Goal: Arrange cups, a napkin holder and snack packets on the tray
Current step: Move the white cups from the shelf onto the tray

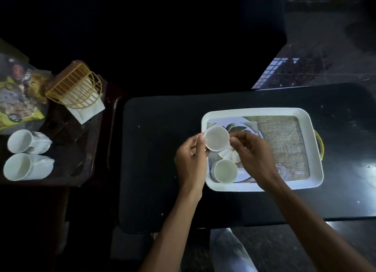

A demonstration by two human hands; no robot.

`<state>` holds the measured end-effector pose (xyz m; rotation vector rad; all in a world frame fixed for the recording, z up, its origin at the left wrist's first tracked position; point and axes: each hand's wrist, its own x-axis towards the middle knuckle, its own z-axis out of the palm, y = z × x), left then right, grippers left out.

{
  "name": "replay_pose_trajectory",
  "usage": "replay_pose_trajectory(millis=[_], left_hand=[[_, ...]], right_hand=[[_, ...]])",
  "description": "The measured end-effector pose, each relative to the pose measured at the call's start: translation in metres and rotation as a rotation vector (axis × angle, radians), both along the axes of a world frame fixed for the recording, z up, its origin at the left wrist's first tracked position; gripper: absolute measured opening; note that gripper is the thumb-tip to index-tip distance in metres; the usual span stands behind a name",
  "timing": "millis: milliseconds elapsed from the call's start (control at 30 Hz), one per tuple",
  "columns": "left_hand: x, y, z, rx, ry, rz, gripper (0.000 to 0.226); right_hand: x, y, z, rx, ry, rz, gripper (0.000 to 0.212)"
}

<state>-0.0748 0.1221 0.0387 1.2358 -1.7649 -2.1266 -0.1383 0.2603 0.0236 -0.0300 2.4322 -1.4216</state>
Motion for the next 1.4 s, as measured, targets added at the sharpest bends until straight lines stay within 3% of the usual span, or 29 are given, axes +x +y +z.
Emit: replay_pose_trajectory(millis=[467,600,1400], left_hand=[[-0.013,0.022,-0.037,-0.055,-0.099,0.008,0.016],[-0.012,0.024,-0.045,-0.049,-0.114,0.001,0.025],[-0.014,0.028,-0.067,-0.015,-0.165,-0.017,0.029]], right_hand=[[-0.013,0.019,-0.038,0.047,-0.021,0.053,0.012],[-0.015,0.023,-0.046,0.063,-0.016,0.074,0.014],[-0.011,0.031,-0.069,0.068,-0.083,0.054,0.014]])
